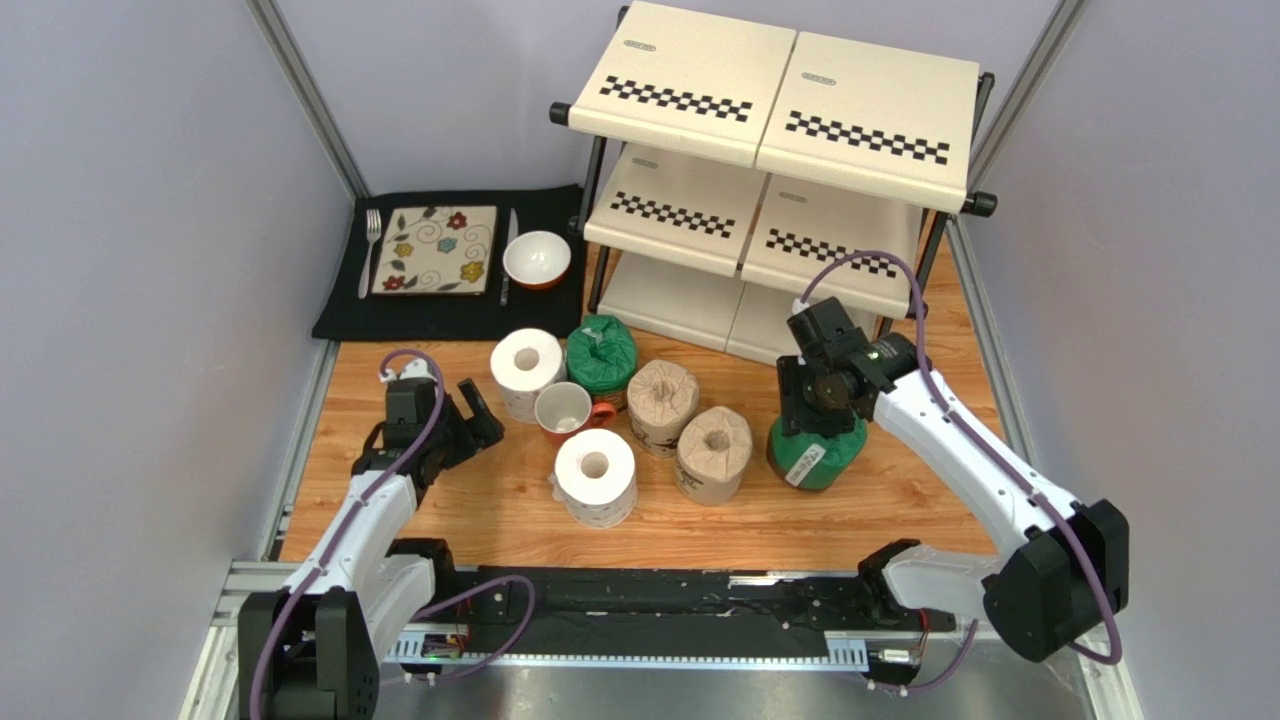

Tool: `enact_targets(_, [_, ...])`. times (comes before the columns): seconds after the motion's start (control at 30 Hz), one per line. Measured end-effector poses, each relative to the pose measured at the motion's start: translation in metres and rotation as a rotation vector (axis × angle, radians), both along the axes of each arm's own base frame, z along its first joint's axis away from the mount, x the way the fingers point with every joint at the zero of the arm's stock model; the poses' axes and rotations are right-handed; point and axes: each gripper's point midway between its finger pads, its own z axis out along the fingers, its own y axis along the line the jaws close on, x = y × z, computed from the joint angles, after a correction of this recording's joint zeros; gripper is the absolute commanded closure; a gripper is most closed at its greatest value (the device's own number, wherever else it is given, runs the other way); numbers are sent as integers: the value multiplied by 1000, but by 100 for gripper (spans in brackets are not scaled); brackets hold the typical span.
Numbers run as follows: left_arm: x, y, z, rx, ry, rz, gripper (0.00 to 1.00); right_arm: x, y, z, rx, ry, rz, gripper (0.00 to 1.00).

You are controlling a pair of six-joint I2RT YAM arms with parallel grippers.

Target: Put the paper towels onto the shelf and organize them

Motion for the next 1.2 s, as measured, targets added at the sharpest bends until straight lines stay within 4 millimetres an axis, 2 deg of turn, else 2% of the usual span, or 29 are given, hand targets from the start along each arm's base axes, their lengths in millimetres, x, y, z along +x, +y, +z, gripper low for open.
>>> enact_targets(0.1, [0,0,0,0,0,0,5,1,8,-9,-6,19,14,36])
enact_targets(0.17, [0,0,0,1,0,0,4,0,10,-13,-2,20,16,34])
enact_targets(0.3, [0,0,0,1,0,0,5,3,16,-8,30,-12,10,31])
enact_targets(0.37, [0,0,0,0,1,0,5,4,16,2,58,-57,-1,30])
enact_targets(0.57, [1,0,0,0,4,0,5,6,8,58,153,-277,-73,31])
enact_targets(0.67, [0,0,0,0,4,0,5,6,-2,72,153,-331,-135,29])
enact_targets(0.8, [1,0,0,-1,4,-1,5,4,-20,64,89,-312,-251,27])
enact_targets(1.0, [1,0,0,-1,4,-1,5,-7,-46,32,39,-236,-443,27])
enact_targets(1.2, [1,0,0,-1,4,-1,5,-18,-54,12,46,-193,-526,28])
